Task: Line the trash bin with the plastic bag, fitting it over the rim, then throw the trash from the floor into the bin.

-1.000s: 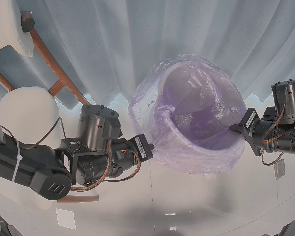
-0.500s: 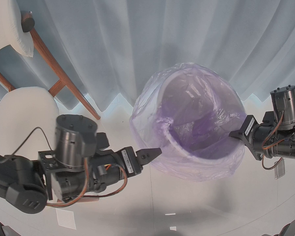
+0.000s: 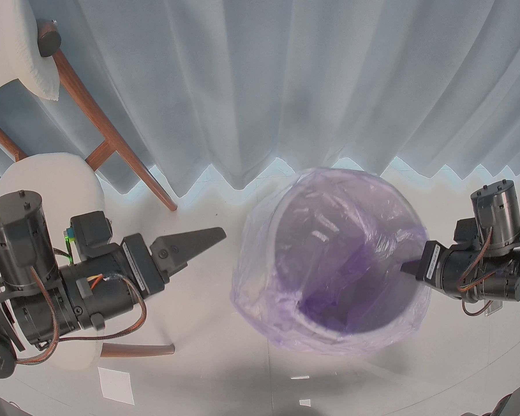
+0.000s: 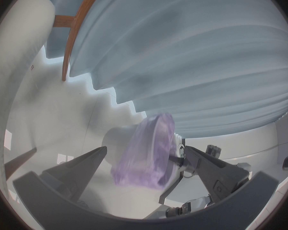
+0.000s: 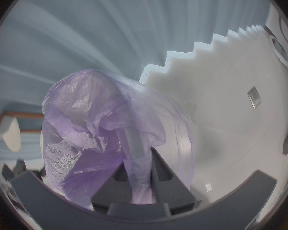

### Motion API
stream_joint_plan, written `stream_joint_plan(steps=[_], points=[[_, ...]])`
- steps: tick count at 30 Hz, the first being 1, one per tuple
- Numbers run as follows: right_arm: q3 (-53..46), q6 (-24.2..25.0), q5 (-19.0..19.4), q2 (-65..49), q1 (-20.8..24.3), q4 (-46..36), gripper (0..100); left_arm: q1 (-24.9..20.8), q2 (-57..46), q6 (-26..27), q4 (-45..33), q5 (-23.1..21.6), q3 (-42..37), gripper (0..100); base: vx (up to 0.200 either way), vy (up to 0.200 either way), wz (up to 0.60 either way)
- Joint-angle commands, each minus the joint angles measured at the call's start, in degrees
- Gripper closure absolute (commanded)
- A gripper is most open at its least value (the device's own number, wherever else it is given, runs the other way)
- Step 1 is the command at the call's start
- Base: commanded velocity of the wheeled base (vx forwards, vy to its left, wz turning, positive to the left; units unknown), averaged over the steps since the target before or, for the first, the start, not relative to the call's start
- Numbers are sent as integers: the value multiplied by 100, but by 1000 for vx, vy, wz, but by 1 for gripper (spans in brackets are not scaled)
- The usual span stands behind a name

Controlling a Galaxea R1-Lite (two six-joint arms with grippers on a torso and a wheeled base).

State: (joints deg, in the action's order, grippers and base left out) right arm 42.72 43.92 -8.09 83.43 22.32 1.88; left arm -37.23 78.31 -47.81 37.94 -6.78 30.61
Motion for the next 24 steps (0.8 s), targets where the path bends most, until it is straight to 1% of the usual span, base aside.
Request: stream_joint_plan(steps=[1, 5, 6, 7, 9, 12, 14, 19, 20, 22, 23, 24], points=[[-501, -543, 396, -73, -140, 296, 100, 330, 378, -9, 91, -104, 367, 0, 0, 0, 0], [-738, -1105, 906, -134, -422, 524, 100, 577, 589, 114, 399, -394, 358, 0, 0, 0, 0], [-826, -1369, 1135, -152, -545, 586, 100, 629, 597, 184, 548, -535, 314, 0, 0, 0, 0], [-844, -1422, 1179, -161, -562, 594, 100, 647, 606, 202, 574, -561, 305, 0, 0, 0, 0], [-984, -1879, 1486, -266, -668, 647, 100, 831, 615, 316, 618, -728, 288, 0, 0, 0, 0], [-1046, -2151, 1776, -380, -668, 638, 100, 805, 703, 387, 627, -755, 270, 0, 0, 0, 0], [-1055, -2257, 1811, -380, -641, 647, 100, 744, 721, 395, 627, -772, 261, 0, 0, 0, 0], [-1134, -2441, 1811, -354, -624, 647, 100, 181, 888, 395, 645, -781, 270, 0, 0, 0, 0], [-1134, -2441, 1811, -354, -624, 647, 100, 163, 888, 395, 654, -781, 279, 0, 0, 0, 0], [-1222, -2467, 1811, -380, -624, 647, 100, -144, 1028, 395, 873, -790, 323, 0, 0, 0, 0], [-1222, -2467, 1811, -380, -624, 647, 100, -144, 1028, 395, 873, -790, 323, 0, 0, 0, 0], [-1275, -2520, 1811, -380, -624, 647, 100, -320, 1116, 395, 1031, -799, 296, 0, 0, 0, 0]])
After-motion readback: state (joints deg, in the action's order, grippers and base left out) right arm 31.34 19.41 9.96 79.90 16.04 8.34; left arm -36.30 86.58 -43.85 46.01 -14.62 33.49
